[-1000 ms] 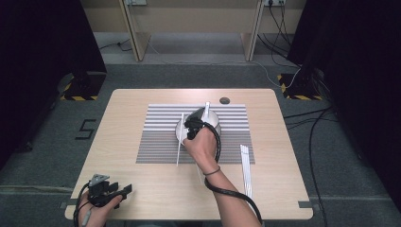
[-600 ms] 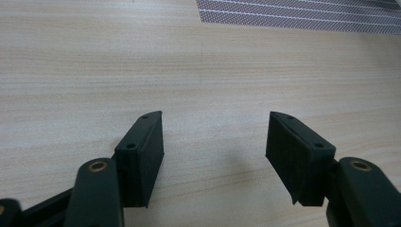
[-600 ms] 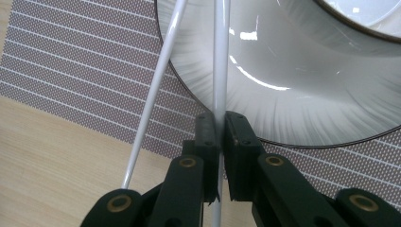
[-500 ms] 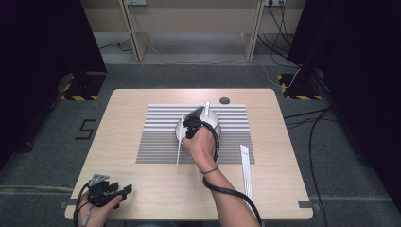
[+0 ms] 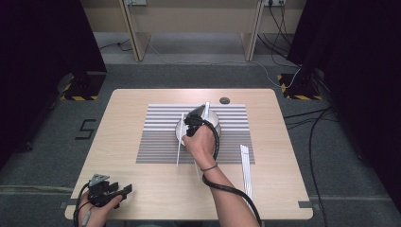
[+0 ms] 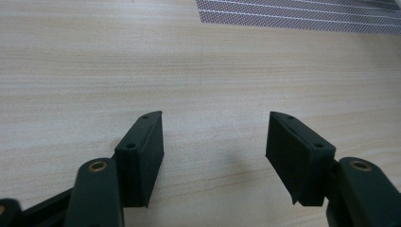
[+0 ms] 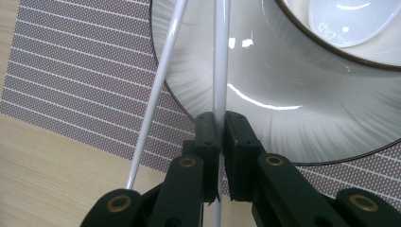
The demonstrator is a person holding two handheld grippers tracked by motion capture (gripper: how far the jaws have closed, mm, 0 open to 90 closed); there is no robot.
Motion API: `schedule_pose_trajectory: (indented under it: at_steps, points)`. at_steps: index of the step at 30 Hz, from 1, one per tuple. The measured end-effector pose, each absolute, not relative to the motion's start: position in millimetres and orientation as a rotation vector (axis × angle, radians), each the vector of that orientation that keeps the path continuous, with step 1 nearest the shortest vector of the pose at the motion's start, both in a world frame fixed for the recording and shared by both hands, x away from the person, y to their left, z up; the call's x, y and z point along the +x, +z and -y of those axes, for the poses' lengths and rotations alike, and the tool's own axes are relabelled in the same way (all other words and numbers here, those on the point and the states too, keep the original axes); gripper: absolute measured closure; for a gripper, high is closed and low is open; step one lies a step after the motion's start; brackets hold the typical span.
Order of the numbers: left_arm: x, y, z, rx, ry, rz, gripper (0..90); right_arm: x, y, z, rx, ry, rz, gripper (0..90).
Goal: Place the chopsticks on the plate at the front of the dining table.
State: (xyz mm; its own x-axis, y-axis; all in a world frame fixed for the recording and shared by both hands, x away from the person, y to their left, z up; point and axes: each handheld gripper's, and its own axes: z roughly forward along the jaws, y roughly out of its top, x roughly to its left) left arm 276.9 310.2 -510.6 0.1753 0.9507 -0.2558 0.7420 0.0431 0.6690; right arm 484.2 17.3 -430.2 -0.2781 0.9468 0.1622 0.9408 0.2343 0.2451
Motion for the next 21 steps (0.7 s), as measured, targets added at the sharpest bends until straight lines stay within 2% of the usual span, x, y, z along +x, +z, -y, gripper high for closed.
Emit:
schedule_pose_trajectory:
  at_steps: [21]
  points:
    - [277.0,-510.6,-310.5,1.744,0.371,-1.61,37.4,491.1,-436.5,-19.7,1.91,0.523,-2.404,84.9]
